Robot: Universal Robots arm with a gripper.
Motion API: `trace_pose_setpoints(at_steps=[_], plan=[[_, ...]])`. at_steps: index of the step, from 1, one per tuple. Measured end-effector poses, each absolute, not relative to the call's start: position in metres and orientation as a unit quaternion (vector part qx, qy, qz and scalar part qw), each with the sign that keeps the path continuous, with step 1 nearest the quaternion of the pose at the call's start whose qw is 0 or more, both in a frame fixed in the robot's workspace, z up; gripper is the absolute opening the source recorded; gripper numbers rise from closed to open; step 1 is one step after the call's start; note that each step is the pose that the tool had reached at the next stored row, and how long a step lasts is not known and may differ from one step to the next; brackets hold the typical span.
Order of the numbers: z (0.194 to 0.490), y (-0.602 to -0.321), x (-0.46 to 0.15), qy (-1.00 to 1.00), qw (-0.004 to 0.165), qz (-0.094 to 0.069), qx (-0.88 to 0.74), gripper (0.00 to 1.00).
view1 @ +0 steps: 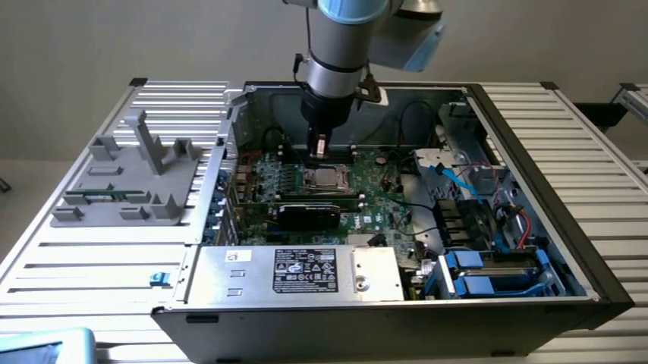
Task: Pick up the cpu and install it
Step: 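Close the cpu cover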
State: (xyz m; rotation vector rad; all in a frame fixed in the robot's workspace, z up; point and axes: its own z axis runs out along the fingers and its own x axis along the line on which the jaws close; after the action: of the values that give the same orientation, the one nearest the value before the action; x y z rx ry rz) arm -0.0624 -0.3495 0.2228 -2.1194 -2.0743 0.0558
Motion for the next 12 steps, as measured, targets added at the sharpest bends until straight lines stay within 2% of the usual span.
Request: trace_pose_setpoints(at_steps=[12], plan=[[0.21, -0.35, -0.069, -0.697, 0.087, 0.018, -0.712, 0.11]])
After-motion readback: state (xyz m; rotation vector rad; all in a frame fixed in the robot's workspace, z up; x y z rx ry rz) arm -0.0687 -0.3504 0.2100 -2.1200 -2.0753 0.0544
